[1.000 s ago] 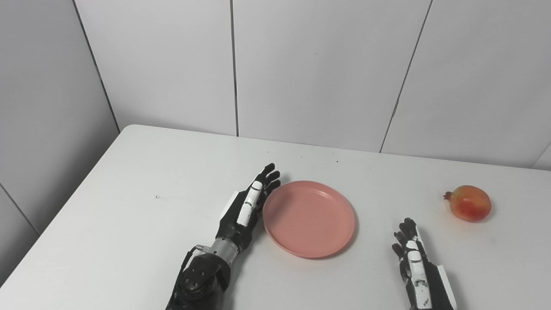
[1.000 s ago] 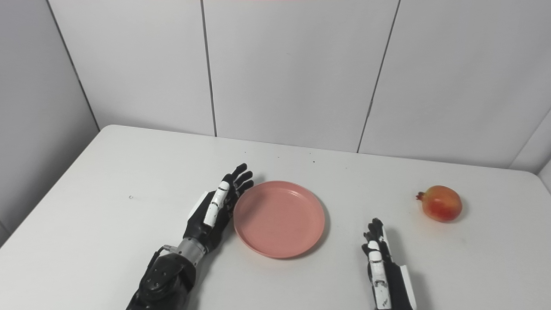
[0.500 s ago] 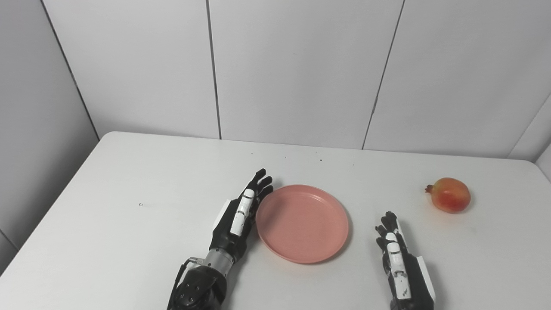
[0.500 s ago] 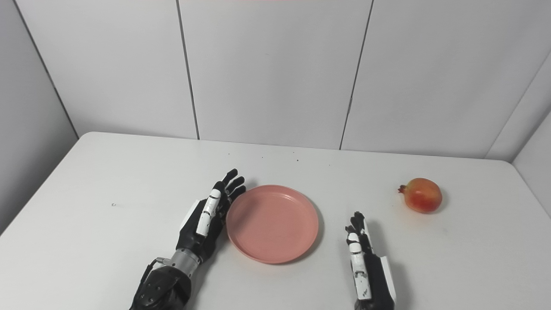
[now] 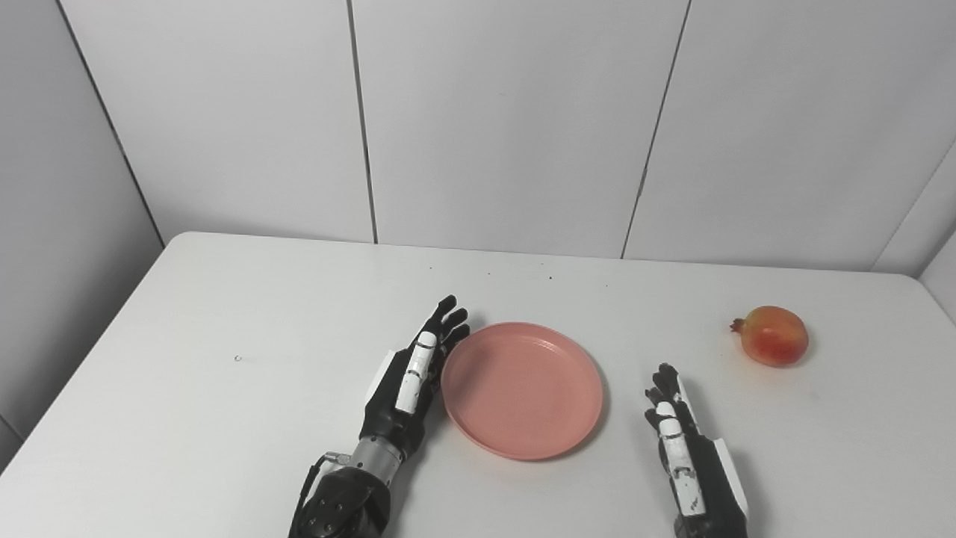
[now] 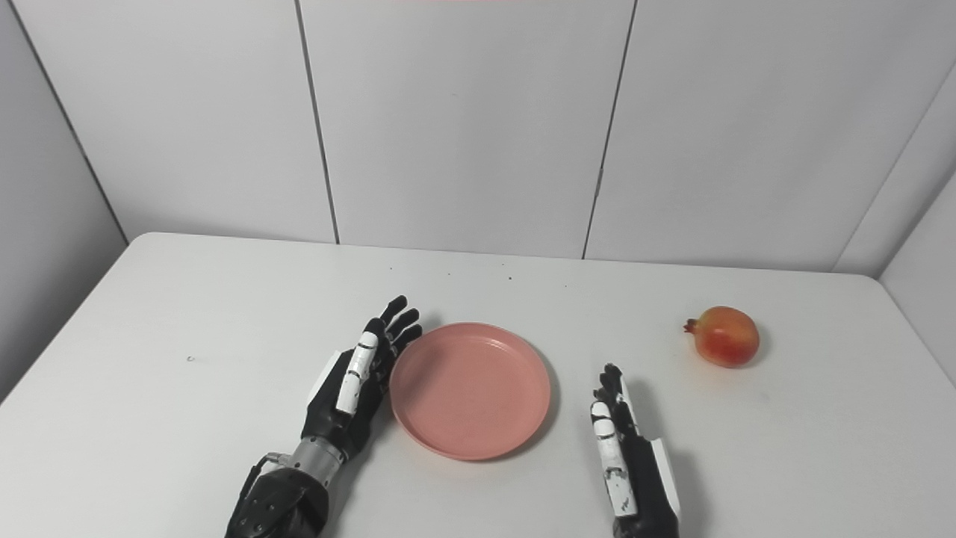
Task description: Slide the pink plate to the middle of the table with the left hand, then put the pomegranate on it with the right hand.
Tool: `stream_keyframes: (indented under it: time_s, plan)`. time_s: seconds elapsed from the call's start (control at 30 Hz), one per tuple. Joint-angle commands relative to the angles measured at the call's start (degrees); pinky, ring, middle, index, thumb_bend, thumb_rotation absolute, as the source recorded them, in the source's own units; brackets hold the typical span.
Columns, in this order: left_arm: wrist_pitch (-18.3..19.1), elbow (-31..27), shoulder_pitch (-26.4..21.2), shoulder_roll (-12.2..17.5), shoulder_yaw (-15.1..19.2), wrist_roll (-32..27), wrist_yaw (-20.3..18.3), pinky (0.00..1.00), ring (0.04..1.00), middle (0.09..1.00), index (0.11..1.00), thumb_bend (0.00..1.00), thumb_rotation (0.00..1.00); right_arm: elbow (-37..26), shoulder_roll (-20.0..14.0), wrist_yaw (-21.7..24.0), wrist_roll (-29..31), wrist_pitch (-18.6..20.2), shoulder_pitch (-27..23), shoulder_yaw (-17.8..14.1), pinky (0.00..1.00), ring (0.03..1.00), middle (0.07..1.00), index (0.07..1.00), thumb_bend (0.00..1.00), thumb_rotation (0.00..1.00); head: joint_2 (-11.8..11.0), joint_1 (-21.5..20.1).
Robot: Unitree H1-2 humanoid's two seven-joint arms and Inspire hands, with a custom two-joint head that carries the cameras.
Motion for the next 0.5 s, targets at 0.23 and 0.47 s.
stream_keyframes:
  time_s: [0.23,0.47]
  plan:
    - [0.1,-0.5,3.0,0.1,-0.4,0.4,-0.3,0.96,0.943,0.952,0.944,0.47,1.00,-12.8,-4.0,-2.2,-17.4,3.1,-3.0,-0.3,0.91,0.952,0.962,0.967,0.52,1.00,-0.3,-4.0]
    - [0.0,-0.2,3.1,0.3,-0.1,0.2,-0.3,0.96,0.944,0.953,0.945,0.47,1.00,-19.1,-9.4,-0.6,-25.6,5.1,-6.4,-2.7,0.87,0.916,0.941,0.945,0.56,1.00,-0.9,-7.1]
